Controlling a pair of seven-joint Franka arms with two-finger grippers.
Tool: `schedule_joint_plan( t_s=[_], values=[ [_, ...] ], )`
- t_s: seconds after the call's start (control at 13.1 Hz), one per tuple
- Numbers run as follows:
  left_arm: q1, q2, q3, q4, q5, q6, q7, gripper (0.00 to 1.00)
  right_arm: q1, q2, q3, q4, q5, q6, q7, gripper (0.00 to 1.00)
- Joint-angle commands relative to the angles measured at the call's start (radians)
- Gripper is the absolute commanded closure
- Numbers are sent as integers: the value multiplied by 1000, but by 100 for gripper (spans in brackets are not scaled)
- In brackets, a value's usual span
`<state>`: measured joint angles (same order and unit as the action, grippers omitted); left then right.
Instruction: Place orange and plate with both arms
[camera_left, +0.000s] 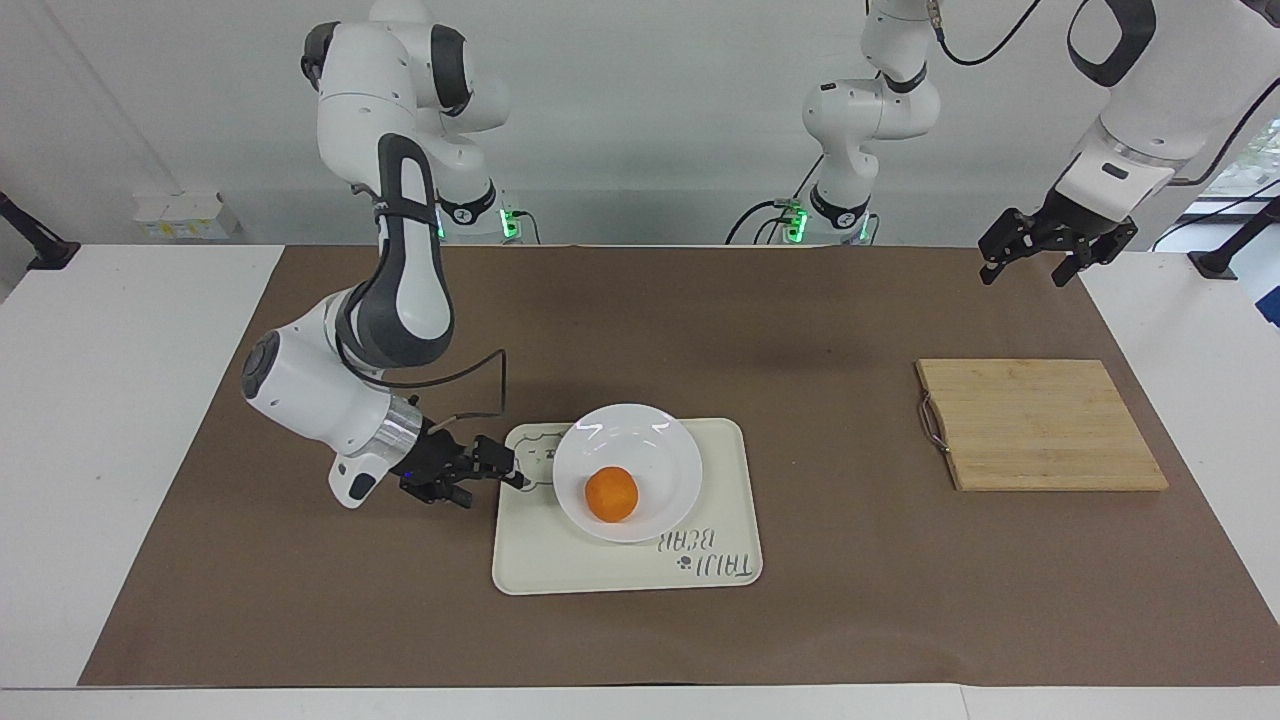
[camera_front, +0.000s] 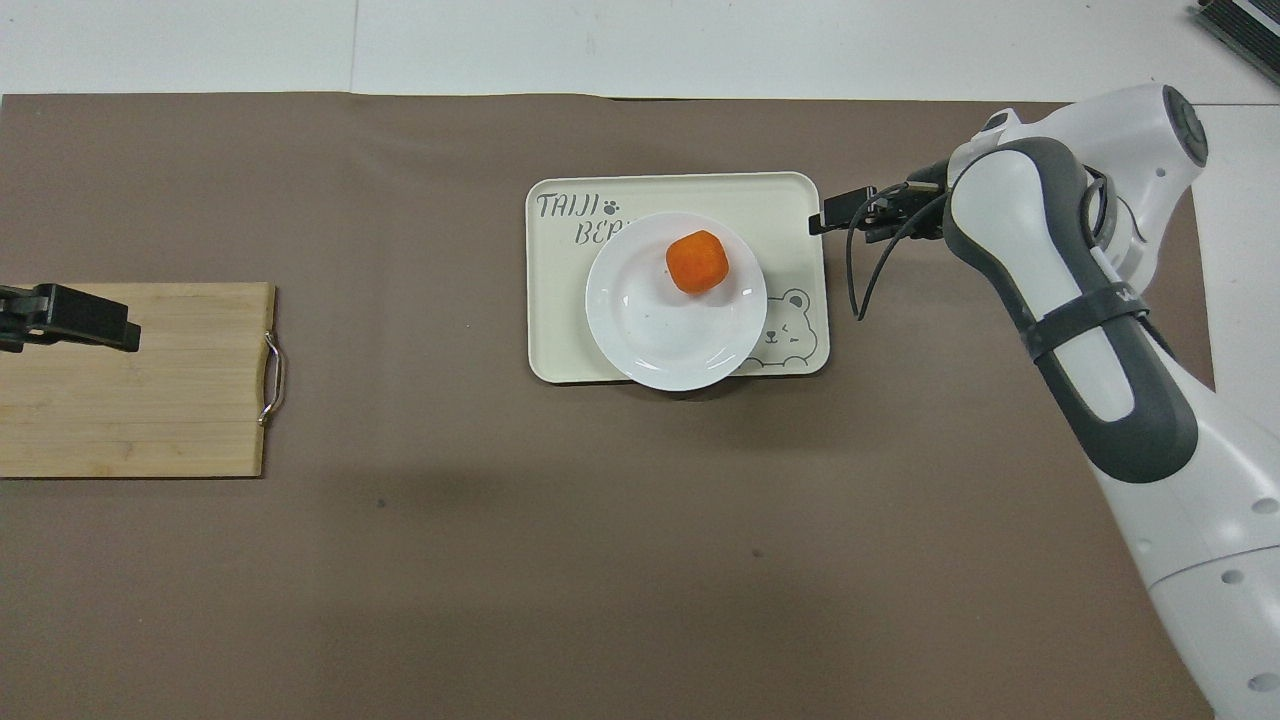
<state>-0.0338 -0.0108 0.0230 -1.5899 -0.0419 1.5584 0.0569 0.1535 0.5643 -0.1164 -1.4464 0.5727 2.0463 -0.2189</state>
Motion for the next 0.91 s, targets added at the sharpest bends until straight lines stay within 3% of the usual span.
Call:
schedule_joint_plan(
  t_s=[0.0,0.3,0.53,0.84],
  values=[
    [6,-12,-6,-2,17,-6,-11,0,8,-95,9,-22,-219,0,206,0],
    [6,-12,-6,-2,17,-8,-11,0,-11,-194,0,-31,-410,-142,328,0],
    [6,-12,-6,-2,17,-8,-11,0,-57,-265,-17,-32,-421,-283,329,0],
    [6,-12,-6,-2,17,-8,-9,0,-103,-351,-20,-42,-468,-385,320,0]
  ],
)
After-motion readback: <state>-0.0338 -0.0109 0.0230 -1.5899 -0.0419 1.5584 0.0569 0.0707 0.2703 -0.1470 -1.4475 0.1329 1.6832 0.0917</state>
